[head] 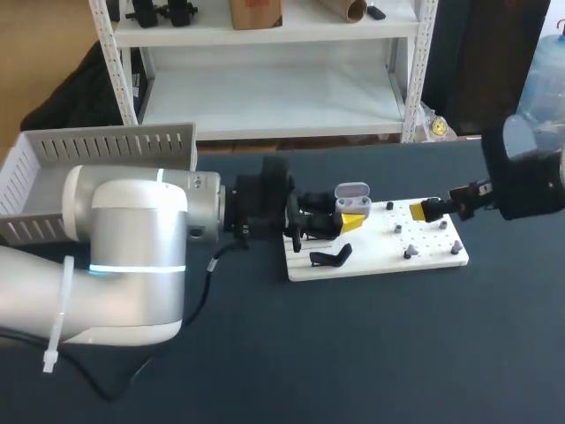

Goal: Pick up each earbud case from the left stands, insert the matching earbuds, close the lid, and place the case in the box.

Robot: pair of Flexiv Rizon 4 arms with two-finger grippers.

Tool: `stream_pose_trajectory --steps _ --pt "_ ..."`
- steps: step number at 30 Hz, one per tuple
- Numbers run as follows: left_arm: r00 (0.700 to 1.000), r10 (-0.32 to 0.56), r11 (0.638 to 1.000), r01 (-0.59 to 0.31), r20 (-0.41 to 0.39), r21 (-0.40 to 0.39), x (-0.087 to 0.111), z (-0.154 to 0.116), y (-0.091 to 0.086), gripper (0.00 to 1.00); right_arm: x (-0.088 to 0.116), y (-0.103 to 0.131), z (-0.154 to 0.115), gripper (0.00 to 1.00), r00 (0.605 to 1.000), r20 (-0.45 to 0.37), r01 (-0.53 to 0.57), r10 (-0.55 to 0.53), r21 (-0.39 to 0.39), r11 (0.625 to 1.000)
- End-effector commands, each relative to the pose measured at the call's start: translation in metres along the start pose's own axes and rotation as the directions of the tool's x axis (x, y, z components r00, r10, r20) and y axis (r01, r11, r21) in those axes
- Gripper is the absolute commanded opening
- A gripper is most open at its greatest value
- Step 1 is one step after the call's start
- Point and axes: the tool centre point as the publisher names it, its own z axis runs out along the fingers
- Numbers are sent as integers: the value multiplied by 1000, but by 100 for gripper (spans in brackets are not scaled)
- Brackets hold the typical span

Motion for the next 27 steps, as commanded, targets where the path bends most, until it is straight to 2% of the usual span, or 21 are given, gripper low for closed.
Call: stream_pose_trajectory --steps 1,12,20,25,27 --pt "1000 5 1000 -5 8 -6 1 -7 -3 0 9 5 -12 100 999 25 -31 27 193 981" --pt "1000 2 1000 -2 26 -16 3 -21 2 0 19 3 -20 100 997 25 -72 68 245 967" --pt "1000 2 1000 -2 26 -16 3 -21 2 0 20 -2 -19 100 993 20 -116 115 293 949" --pt "1000 2 1000 -2 26 -16 3 -21 2 0 26 -5 -19 100 980 18 -193 200 357 914" --pt "1000 2 1000 -2 26 -16 3 -21 2 0 29 -7 -21 100 974 21 -212 224 416 885"
